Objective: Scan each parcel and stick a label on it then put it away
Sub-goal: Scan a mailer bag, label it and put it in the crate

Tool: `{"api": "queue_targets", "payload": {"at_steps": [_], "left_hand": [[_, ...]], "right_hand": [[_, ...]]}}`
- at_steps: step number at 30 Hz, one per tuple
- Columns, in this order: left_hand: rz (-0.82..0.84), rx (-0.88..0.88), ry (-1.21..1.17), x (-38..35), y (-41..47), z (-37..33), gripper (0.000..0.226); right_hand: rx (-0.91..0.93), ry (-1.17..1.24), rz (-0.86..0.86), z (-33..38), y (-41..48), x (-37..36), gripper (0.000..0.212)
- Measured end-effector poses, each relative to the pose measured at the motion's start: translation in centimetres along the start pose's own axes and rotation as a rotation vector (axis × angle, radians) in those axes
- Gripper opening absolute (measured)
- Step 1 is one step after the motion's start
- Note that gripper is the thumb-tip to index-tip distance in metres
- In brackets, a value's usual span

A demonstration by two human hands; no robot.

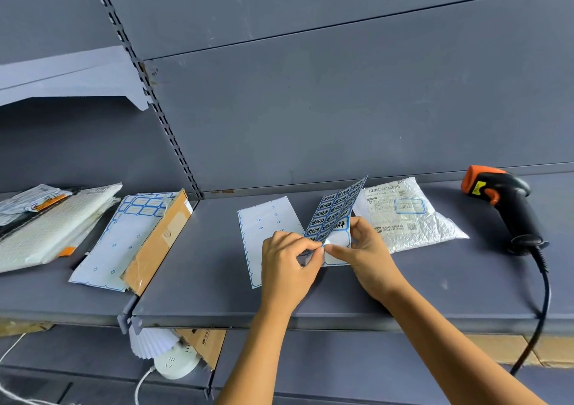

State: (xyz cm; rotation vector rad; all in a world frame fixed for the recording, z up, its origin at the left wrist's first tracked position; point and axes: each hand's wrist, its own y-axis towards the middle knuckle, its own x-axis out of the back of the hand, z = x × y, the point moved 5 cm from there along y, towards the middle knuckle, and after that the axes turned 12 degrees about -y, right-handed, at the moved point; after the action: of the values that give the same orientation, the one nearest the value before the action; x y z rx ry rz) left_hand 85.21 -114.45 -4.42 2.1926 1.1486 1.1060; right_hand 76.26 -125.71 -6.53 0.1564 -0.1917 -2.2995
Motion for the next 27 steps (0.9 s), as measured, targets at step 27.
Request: {"api": "queue_targets", "payload": {"at_steps": [27], "left_hand": [[-0.090, 0.442, -0.407, 1.1, -0.2, 0.7, 0.024]], "right_hand": [[-0.004, -0.447, 0.011, 0.1, -0.3, -0.3, 0.051]]}}
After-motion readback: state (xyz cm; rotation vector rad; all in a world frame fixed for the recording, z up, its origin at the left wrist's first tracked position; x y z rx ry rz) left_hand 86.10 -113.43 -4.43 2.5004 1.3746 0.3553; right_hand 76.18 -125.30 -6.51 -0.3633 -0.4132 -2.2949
